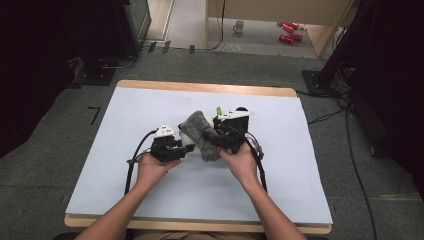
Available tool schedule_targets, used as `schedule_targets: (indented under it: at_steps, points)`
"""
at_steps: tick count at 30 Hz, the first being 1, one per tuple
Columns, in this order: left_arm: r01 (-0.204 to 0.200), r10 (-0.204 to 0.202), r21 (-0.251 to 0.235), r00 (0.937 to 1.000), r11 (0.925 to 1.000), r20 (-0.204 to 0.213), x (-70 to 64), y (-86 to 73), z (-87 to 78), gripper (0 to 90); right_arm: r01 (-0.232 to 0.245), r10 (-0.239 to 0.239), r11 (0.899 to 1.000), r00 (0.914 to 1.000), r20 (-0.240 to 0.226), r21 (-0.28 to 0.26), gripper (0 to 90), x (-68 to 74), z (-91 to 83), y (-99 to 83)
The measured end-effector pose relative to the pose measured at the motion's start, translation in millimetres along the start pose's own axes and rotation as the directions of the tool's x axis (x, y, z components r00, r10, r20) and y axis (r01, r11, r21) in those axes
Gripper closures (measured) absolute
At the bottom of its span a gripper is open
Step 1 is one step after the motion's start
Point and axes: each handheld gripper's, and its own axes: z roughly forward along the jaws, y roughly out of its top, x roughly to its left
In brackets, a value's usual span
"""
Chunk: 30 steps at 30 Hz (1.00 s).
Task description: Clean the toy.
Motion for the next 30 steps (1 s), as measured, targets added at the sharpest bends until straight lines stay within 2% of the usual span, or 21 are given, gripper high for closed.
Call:
schedule_targets:
  at_steps: [6, 11, 16, 30]
  points:
    - [-0.011, 0.011, 0.001, 0.9999, 0.9999, -0.001, 3.0, 1.4, 1.4, 61.0, -0.066, 0.066, 0.998, 0.9976, 0.020, -0.002, 77.8, -20.0, -12.9, -1.0]
    - [-0.003, 0.003, 0.009, 1.0000, 1.0000, 0.009, 5.9, 3.7, 1.9, 61.0, -0.073, 0.074, 0.997, 0.9965, 0.040, -0.026, 78.0, -29.8, -24.0, -1.1]
    - [0.005, -0.005, 0.014, 0.9998, 0.9999, 0.019, 9.0, 5.6, 2.3, 61.0, -0.100, 0.103, 0.993, 0.9929, 0.059, -0.055, 78.0, -39.2, -36.5, -1.0]
    - [0.022, -0.023, 0.015, 0.9993, 0.9996, 0.029, 13.6, 8.7, 4.2, 60.8, -0.193, 0.207, 0.973, 0.9716, 0.115, -0.125, 77.3, -71.8, -68.0, -9.4]
